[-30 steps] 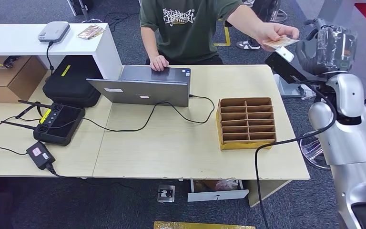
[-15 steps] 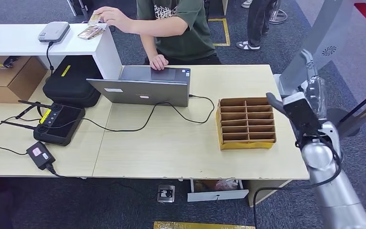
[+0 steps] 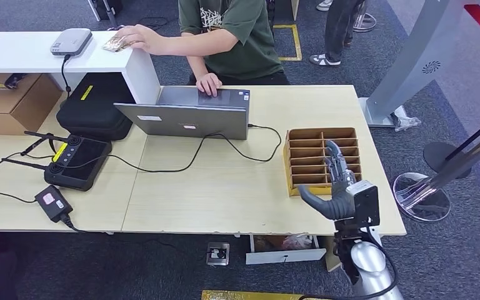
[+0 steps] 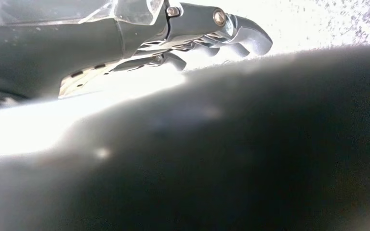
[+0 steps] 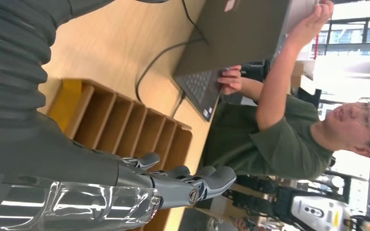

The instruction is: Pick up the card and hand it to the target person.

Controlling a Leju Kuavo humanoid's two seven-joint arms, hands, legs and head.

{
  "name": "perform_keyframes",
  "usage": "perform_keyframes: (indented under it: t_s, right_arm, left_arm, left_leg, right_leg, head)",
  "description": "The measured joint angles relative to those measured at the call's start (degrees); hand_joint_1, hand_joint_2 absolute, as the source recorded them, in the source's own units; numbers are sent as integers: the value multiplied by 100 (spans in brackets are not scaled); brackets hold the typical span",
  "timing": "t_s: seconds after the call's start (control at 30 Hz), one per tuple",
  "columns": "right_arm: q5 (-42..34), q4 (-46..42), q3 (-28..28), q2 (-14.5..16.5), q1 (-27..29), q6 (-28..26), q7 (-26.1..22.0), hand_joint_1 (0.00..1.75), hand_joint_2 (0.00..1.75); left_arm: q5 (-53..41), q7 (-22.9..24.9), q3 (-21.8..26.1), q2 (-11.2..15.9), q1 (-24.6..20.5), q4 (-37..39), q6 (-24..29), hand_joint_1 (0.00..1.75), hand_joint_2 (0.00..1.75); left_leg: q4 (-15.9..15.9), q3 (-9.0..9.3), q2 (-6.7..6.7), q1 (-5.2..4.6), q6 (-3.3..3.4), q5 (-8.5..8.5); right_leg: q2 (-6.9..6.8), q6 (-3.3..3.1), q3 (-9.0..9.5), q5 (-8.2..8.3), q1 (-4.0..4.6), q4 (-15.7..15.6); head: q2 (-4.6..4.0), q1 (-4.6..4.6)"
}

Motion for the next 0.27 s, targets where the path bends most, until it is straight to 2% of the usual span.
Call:
perform_keyframes:
  t_s: [0.27]
  right_arm:
    - [134,295,37,149,57,165,-119,0,175]
  left_arm:
    - [45,101,47,100,18,28,-217,0,0]
  left_leg:
    - [-1,3,7,-2,-1,-1]
  right_leg:
    - [7,-1,1,1,-1,0]
  head:
    - [0,0]
